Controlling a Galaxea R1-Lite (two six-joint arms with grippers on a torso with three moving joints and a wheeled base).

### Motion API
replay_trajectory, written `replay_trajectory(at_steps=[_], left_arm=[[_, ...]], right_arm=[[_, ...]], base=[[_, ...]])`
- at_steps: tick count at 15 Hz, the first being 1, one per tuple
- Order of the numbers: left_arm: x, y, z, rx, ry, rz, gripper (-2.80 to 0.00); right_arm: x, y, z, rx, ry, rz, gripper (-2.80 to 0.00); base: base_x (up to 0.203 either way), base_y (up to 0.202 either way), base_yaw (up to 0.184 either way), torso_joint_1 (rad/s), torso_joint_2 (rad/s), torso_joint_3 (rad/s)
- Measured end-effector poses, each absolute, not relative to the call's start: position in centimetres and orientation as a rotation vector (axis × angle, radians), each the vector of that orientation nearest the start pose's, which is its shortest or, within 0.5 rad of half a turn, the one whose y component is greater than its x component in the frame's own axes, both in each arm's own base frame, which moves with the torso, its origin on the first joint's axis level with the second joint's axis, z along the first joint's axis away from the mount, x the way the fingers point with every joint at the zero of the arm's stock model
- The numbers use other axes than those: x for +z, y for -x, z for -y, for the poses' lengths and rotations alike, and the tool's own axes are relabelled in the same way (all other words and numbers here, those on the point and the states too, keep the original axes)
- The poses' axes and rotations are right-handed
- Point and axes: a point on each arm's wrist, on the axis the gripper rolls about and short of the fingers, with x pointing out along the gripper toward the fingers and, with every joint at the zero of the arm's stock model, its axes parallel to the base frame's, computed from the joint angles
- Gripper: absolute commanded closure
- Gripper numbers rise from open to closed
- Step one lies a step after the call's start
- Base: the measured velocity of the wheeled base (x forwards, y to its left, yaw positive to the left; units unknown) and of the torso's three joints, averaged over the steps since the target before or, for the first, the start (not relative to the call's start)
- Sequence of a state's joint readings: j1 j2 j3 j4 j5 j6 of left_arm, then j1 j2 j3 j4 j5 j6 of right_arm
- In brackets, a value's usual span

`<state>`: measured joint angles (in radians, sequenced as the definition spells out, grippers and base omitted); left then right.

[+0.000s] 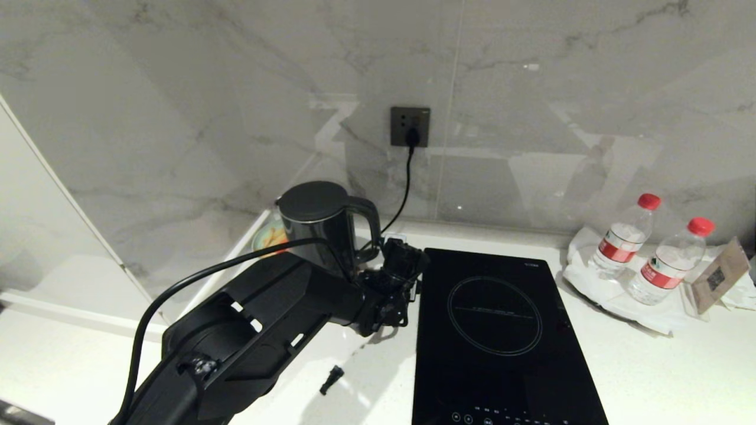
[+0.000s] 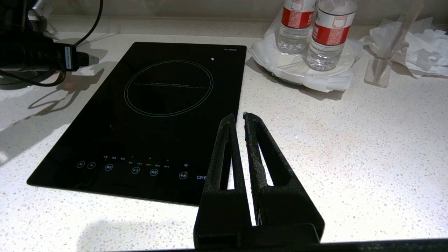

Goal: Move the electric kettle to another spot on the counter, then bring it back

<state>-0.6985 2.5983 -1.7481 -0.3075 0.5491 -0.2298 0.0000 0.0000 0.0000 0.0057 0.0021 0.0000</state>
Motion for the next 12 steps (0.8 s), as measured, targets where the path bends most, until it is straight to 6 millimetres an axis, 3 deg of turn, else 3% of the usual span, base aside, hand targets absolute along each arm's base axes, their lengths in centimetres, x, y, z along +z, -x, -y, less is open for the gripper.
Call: replay_trajectory(at_steps=[12], left_arm=[[3.0,-37.9,32.9,-0.125,-0.098,-0.448,-2.80]], right_arm=[[7.5,2.3,0.0,0.002,0.000,-0.006,0.00]], base=[[0.000,0.000,0.000,0.000,0.00,0.000]])
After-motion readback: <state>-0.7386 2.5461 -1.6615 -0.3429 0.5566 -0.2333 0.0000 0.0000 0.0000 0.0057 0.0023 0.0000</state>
